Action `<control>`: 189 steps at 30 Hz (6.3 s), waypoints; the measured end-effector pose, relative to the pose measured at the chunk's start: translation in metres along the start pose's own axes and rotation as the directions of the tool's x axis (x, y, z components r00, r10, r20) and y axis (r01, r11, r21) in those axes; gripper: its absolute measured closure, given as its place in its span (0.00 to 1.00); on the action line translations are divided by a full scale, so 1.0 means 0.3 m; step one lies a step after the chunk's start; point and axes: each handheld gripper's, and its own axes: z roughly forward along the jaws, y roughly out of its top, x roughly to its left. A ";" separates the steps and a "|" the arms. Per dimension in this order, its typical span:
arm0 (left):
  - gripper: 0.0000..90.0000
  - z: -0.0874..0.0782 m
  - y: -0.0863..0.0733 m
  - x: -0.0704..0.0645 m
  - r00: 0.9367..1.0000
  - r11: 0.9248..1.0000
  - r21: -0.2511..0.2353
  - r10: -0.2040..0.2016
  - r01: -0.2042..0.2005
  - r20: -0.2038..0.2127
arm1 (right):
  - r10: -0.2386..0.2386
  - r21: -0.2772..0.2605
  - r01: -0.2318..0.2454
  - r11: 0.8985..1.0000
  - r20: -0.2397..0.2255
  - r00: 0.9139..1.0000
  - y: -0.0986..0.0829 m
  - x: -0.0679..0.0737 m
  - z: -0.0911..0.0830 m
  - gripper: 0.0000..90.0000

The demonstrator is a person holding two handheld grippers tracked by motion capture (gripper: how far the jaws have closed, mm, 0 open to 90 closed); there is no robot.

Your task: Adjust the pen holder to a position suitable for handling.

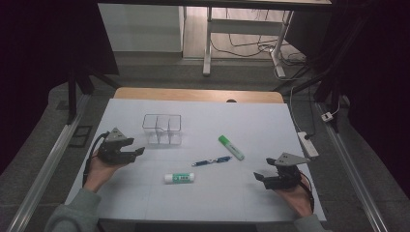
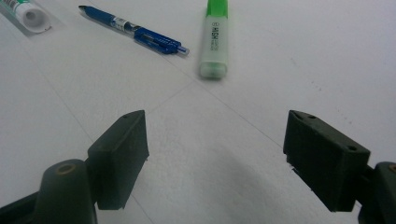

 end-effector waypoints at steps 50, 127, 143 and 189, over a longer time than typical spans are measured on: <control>0.99 0.192 0.066 0.148 0.996 0.995 0.046 -0.093 0.093 -0.010 | 0.005 0.032 -0.005 0.999 0.008 1.000 -0.011 -0.007 0.006 0.24; 0.99 0.344 0.199 -0.016 0.994 0.997 0.073 -0.010 0.002 0.111 | 0.005 0.040 -0.006 0.999 0.018 1.000 -0.016 -0.011 0.007 0.24; 0.99 0.396 0.241 -0.045 0.991 0.998 0.066 -0.004 -0.005 0.137 | 0.006 0.038 -0.007 0.999 0.019 1.000 -0.017 -0.012 0.005 0.24; 0.99 0.282 0.222 -0.065 0.988 1.000 -0.005 0.011 -0.010 0.154 | 0.002 0.035 -0.003 0.999 0.031 1.000 -0.016 -0.013 -0.002 0.24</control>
